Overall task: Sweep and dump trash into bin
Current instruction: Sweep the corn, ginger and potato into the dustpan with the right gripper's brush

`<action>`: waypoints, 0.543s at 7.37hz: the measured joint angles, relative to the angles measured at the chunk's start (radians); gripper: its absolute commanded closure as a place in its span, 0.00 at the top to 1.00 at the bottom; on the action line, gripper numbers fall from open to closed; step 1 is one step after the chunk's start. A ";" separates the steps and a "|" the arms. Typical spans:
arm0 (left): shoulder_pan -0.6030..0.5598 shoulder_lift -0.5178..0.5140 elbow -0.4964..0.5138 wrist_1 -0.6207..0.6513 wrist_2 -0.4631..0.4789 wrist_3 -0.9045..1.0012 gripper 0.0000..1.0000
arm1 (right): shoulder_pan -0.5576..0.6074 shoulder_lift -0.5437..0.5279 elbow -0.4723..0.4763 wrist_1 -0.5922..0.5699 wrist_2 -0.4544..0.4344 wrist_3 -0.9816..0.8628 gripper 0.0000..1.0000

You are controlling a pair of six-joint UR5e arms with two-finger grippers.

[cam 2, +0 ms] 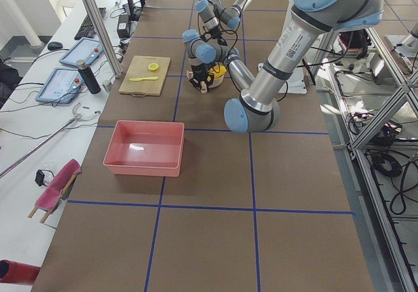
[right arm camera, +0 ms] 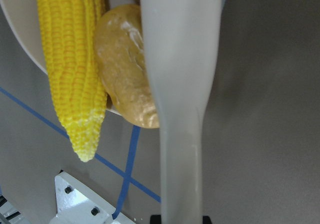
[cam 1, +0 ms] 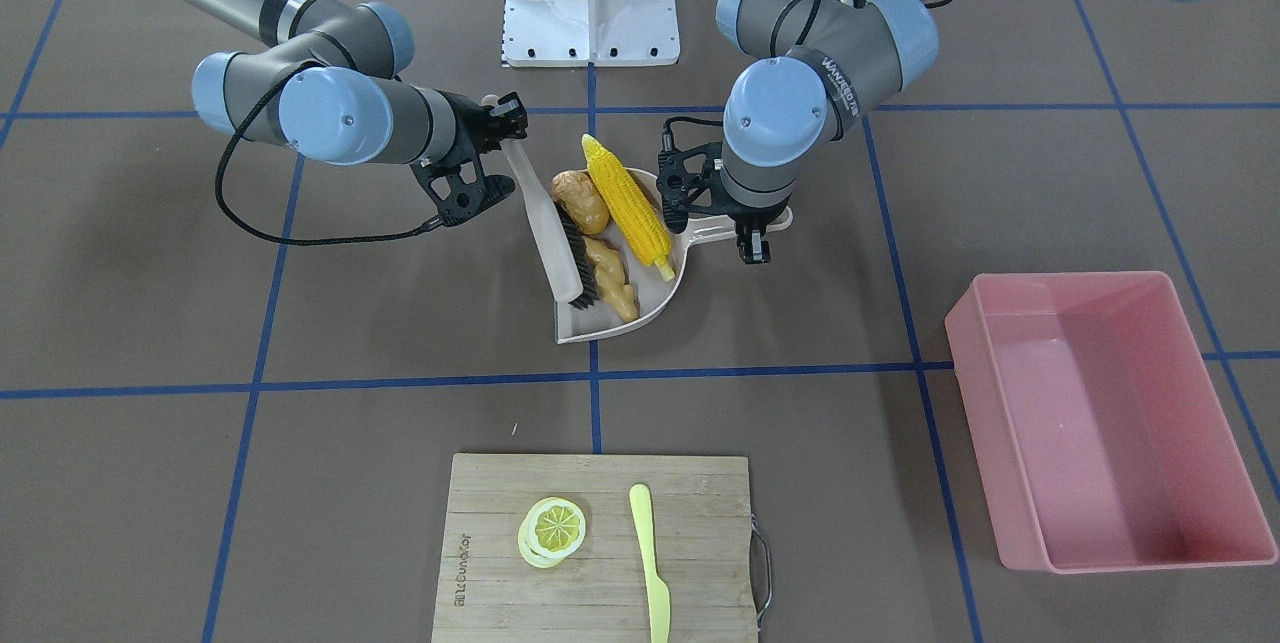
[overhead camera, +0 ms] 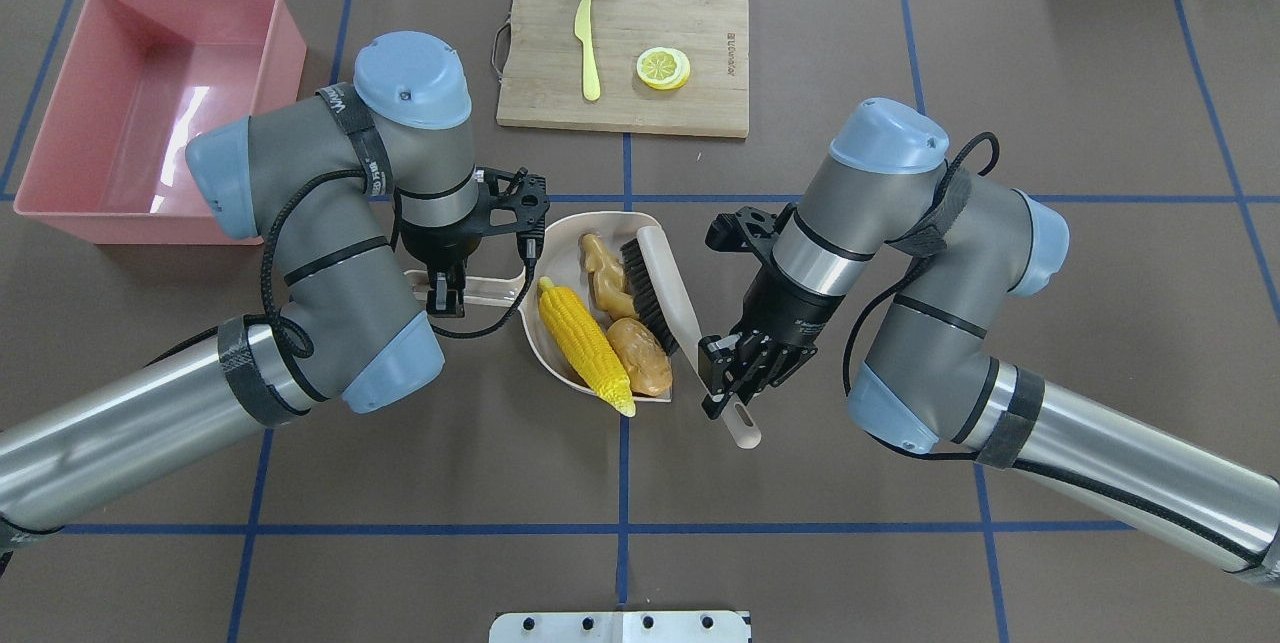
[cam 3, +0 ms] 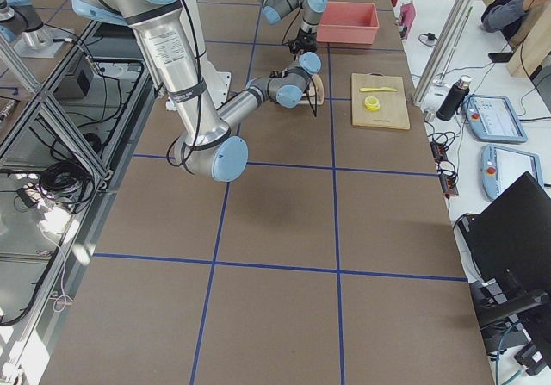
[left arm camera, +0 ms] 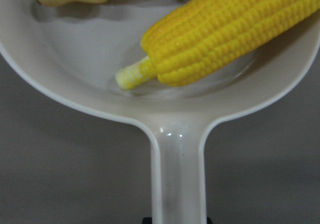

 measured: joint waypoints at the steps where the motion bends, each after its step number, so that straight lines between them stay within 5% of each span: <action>1: 0.000 0.007 -0.001 -0.016 0.000 -0.001 0.00 | 0.003 0.000 0.000 0.001 0.001 0.002 0.00; 4: 0.001 0.046 -0.001 -0.096 -0.001 -0.005 0.00 | 0.041 0.000 0.012 0.002 0.013 0.025 0.00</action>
